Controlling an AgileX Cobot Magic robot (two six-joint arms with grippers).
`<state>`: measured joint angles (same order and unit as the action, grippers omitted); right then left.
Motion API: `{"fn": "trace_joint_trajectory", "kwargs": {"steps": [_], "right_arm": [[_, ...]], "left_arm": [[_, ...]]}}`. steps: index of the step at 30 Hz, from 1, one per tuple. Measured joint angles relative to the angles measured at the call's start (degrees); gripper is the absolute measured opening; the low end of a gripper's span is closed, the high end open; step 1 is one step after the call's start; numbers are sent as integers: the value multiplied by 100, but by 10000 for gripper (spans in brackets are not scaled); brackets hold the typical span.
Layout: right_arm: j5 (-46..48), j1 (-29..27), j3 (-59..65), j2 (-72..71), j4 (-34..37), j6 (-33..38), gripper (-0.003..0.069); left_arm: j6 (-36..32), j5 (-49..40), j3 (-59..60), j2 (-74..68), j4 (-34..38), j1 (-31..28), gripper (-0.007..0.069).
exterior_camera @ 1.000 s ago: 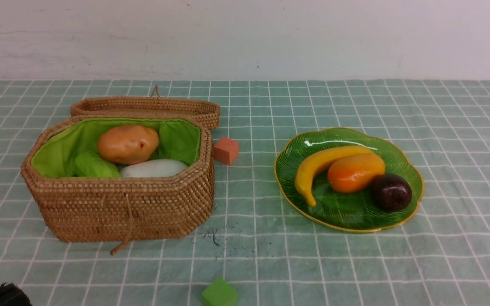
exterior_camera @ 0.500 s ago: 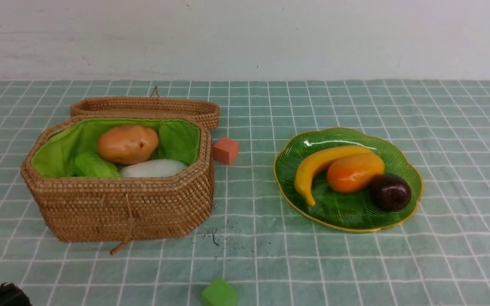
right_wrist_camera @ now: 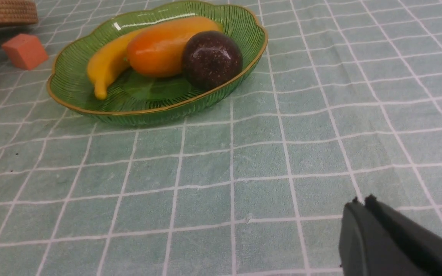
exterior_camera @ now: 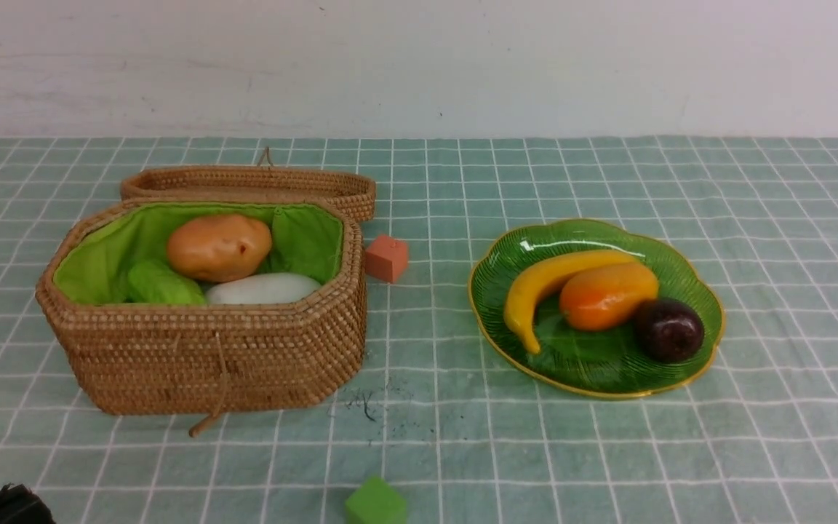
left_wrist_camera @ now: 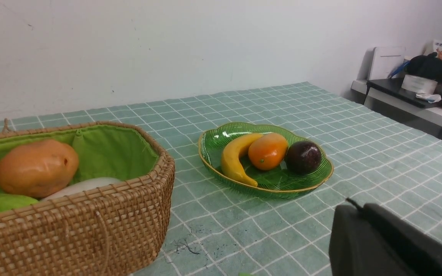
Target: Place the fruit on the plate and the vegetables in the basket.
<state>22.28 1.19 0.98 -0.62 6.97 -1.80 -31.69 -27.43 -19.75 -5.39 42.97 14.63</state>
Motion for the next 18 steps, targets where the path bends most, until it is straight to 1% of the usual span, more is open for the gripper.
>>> {"fn": "trace_joint_trajectory", "kwargs": {"steps": [18], "right_arm": [[5,0,0,0,23,0,-14]], "left_arm": [[-5,0,0,0,0,0,10]]}}
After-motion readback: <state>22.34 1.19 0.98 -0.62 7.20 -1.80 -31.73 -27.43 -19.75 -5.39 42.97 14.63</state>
